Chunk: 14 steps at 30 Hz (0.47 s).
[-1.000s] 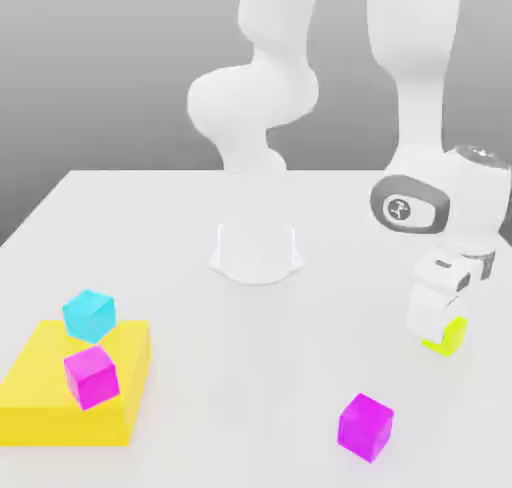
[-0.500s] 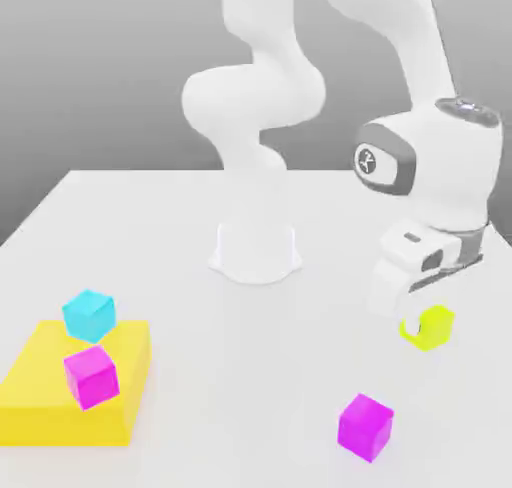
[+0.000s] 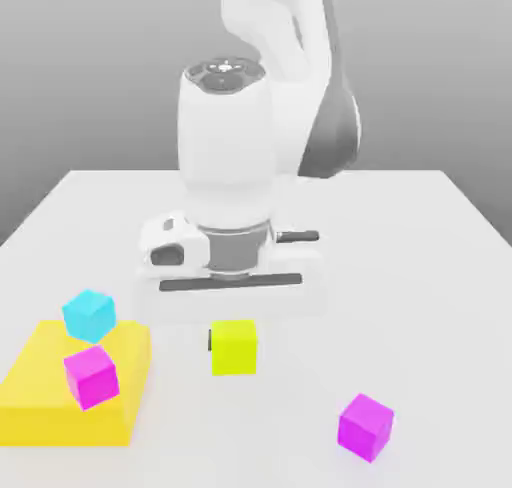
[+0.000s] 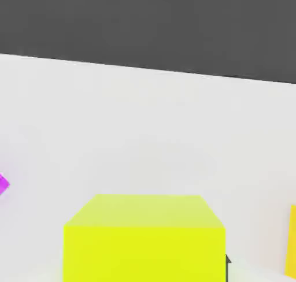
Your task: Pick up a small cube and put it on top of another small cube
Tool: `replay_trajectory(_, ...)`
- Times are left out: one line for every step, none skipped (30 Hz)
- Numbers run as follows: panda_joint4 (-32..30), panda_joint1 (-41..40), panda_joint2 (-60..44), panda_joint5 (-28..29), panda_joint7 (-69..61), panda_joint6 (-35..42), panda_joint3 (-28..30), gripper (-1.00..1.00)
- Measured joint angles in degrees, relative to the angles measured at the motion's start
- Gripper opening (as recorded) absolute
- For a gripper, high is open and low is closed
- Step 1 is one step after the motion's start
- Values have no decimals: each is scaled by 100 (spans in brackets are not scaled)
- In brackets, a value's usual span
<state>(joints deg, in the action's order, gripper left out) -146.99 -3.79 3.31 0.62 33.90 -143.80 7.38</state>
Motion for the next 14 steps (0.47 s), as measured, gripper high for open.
replay_trajectory(53,-163,28,12,-68,82,94,-100)
replay_trajectory(107,-327,56,24,-136,163,186,-100)
replay_trajectory(160,-489,83,37,-203,245,279,-100)
replay_trajectory(213,-648,111,51,-270,327,374,-100)
replay_trajectory(266,-803,139,66,-336,408,470,-100)
replay_trajectory(287,-885,87,45,-399,379,521,-100)
replay_trajectory(279,-911,-36,-4,-459,253,523,-100)
replay_trajectory(256,-917,-194,-64,-514,77,528,-100)
replay_trajectory(225,-955,-370,-129,-568,-126,492,-100)
replay_trajectory(191,-966,-555,-190,-616,-343,474,-100)
replay_trajectory(169,-968,-668,-226,-644,-475,466,100)
replay_trajectory(169,-968,-668,-226,-644,-475,466,100)
replay_trajectory(169,-968,-668,-226,-644,-475,466,100)
replay_trajectory(169,-968,-668,-226,-644,-475,466,100)
